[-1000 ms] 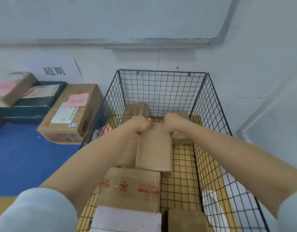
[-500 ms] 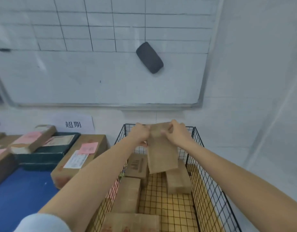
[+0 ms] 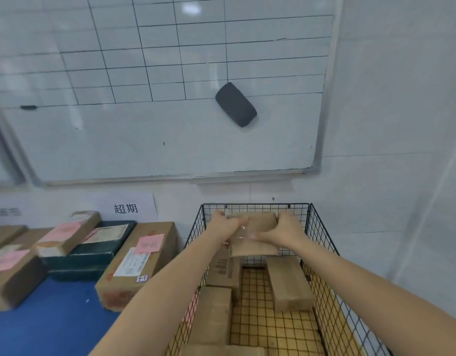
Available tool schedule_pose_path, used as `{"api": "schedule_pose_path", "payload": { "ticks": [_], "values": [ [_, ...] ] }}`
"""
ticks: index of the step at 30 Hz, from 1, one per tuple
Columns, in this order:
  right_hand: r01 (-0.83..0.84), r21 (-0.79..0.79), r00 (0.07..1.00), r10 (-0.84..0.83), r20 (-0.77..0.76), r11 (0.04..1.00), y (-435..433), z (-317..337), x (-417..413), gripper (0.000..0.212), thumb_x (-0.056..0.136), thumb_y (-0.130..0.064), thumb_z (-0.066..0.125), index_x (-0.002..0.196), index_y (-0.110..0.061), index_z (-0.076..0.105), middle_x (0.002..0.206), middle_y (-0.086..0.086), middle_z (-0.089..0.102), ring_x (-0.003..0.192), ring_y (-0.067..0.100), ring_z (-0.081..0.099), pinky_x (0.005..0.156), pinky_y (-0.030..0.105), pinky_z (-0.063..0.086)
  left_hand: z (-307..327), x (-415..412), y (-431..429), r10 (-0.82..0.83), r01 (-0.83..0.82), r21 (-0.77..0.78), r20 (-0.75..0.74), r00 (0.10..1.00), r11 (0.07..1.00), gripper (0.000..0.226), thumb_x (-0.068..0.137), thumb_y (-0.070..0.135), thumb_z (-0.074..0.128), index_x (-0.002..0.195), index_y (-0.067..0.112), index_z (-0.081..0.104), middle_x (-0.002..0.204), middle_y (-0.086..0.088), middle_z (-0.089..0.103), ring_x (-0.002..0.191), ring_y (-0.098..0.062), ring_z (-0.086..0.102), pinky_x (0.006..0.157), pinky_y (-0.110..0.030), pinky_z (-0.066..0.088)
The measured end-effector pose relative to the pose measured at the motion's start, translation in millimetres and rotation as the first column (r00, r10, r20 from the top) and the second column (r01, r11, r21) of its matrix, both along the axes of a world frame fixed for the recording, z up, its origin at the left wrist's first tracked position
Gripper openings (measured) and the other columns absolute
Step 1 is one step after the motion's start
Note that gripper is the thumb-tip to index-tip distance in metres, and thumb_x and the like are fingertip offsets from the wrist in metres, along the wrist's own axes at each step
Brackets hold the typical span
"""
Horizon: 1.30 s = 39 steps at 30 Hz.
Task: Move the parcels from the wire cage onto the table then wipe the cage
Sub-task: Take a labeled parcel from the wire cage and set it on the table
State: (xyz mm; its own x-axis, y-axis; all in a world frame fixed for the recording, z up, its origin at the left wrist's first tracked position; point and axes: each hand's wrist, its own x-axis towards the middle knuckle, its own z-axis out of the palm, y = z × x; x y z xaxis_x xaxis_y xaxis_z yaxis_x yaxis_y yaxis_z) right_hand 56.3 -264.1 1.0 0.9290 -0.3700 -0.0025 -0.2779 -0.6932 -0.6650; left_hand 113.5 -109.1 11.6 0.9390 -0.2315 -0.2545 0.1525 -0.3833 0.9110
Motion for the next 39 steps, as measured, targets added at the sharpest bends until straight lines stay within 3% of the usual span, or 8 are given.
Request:
{"api": "schedule_pose_path", "payload": {
  "ticks": [3,6,8,13,21,29,35,39],
  "values": [
    [0.0,0.104,0.995,-0.01,0.096,0.995,8,-3,-3,0.045,0.078,-0.061,0.066,0.092,-0.02,0.052,0.084,-0.008,0.06,0.083,0.015,0.06,0.06,0.023,0.05,-5,3,0,0.015,-0.017,0.061,0.038,0.999,0.998,0.069,0.085,0.062,0.049,0.135,0.016,0.041,0.132,-0.01,0.051,0.117,-0.032,0.052,0.099,-0.048,0.045],
    [0.035,0.135,0.996,-0.046,0.073,0.99,8,-12,4,0.078,0.083,-0.068,0.053,0.127,-0.004,0.045,0.114,0.007,0.062,0.097,0.02,0.062,0.072,0.031,0.052,-10,6,5,0.038,-0.044,0.091,0.064,0.997,0.995,0.036,0.094,0.043,0.047,0.115,0.014,0.046,0.117,-0.008,0.056,0.105,-0.028,0.056,0.089,-0.045,0.051],
    [0.019,0.16,0.997,-0.031,0.072,0.987,10,-20,6,0.065,0.089,-0.048,0.06,0.132,-0.005,0.034,0.128,0.007,0.055,0.1,0.018,0.058,0.069,0.023,0.05,-15,10,7,0.021,-0.027,0.094,0.066,0.998,0.995,0.024,0.095,0.032,0.049,0.11,0.014,0.045,0.109,-0.007,0.056,0.1,-0.025,0.055,0.089,-0.044,0.051],
    [-0.026,0.163,0.997,0.014,0.075,0.986,12,-30,9,0.062,0.089,-0.027,0.066,0.138,-0.008,0.033,0.133,0.004,0.056,0.115,0.017,0.057,0.071,0.015,0.043,-19,12,7,-0.039,0.036,0.066,0.039,0.998,0.997,0.036,0.095,0.022,0.05,0.124,0.008,0.035,0.108,-0.006,0.053,0.093,-0.018,0.054,0.065,-0.031,0.049],
    [-0.066,0.134,0.996,0.058,0.065,0.989,6,-35,14,0.072,0.084,-0.018,0.071,0.141,-0.007,0.028,0.137,0.007,0.051,0.122,0.019,0.052,0.059,0.006,0.037,-24,6,6,-0.052,0.05,-0.025,-0.06,0.997,0.998,0.048,0.097,0.017,0.05,0.135,0.016,0.021,0.122,-0.008,0.051,0.096,-0.021,0.054,0.076,-0.04,0.054],
    [-0.117,0.21,0.991,0.102,0.081,0.971,-1,-35,15,0.096,0.07,-0.03,0.084,0.143,-0.014,0.024,0.134,0.007,0.054,0.114,0.022,0.057,0.09,0.032,0.051,-28,11,20,-0.053,0.052,-0.096,-0.013,0.999,0.994,0.061,0.084,0.01,0.07,0.133,0.022,0.037,0.11,-0.002,0.055,0.097,-0.026,0.062,0.076,-0.048,0.058],
    [-0.19,-0.008,0.971,0.189,0.148,0.982,-21,-20,9,0.129,0.05,-0.053,0.088,0.15,-0.019,0.014,0.149,0.004,0.023,0.14,0.022,0.024,0.109,0.046,0.033,-15,4,31,-0.176,0.176,-0.044,-0.003,0.984,0.983,0.059,0.079,0.002,0.072,0.126,0.025,0.046,0.123,0.0,0.052,0.104,-0.028,0.061,0.068,-0.044,0.06],
    [-0.206,-0.082,0.976,0.211,0.055,0.975,-31,-14,9,0.109,0.053,-0.048,0.088,0.141,-0.018,0.031,0.135,0.002,0.04,0.128,0.02,0.041,0.101,0.038,0.043,-7,2,34,-0.222,0.222,0.001,-0.013,0.975,0.975,0.06,0.079,-0.001,0.071,0.129,0.023,0.048,0.12,0.005,0.053,0.103,-0.027,0.062,0.068,-0.042,0.06]
  ]
}}
